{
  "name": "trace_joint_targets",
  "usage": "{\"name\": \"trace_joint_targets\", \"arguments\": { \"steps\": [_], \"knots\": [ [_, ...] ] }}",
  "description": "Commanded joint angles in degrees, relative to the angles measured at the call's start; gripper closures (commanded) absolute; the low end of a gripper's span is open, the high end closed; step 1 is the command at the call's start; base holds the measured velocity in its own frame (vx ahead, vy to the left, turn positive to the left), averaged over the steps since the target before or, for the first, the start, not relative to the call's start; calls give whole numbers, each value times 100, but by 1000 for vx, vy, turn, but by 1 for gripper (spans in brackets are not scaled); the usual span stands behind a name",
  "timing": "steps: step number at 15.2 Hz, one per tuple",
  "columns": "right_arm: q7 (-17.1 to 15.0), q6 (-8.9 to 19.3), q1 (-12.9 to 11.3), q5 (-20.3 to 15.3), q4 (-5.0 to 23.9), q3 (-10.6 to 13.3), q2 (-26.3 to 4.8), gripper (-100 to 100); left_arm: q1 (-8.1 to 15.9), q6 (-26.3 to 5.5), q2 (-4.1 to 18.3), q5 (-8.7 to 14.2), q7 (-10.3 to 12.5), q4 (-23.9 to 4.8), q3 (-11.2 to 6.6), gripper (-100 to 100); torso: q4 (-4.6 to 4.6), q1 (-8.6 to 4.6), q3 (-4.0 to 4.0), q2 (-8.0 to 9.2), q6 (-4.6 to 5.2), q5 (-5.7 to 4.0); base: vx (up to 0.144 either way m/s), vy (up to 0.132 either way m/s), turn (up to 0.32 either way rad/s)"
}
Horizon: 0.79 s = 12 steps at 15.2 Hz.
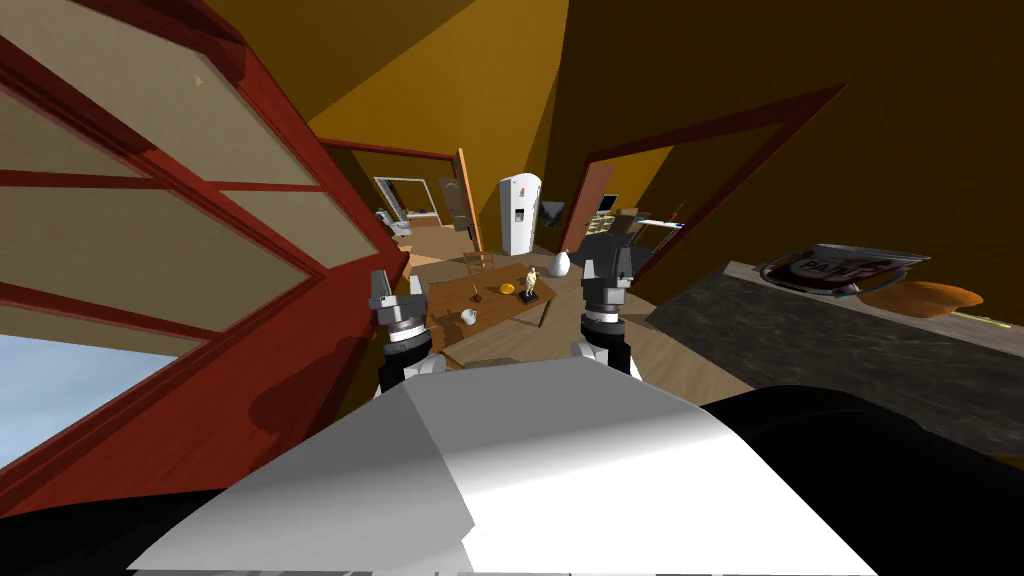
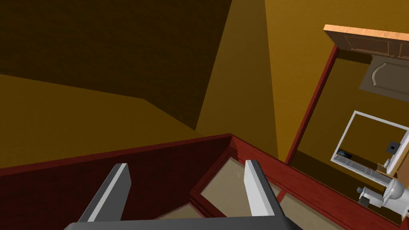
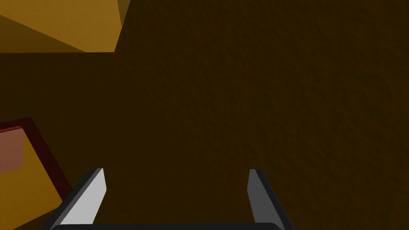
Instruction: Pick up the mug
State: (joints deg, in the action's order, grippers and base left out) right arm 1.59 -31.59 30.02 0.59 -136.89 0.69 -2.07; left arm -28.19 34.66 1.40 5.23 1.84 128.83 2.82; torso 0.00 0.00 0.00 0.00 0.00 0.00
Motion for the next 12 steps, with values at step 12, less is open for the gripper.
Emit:
{"name": "trace_joint_targets", "arguments": {
  "steps": [12],
  "knots": [
    [0, 0, 0, 0, 0, 0, 0, 0, 196, -1137, 695, 65, -72, -333, -238, -100, 0, 15, -1, -1, 2, 3, -1, 24, -91]
  ]
}}
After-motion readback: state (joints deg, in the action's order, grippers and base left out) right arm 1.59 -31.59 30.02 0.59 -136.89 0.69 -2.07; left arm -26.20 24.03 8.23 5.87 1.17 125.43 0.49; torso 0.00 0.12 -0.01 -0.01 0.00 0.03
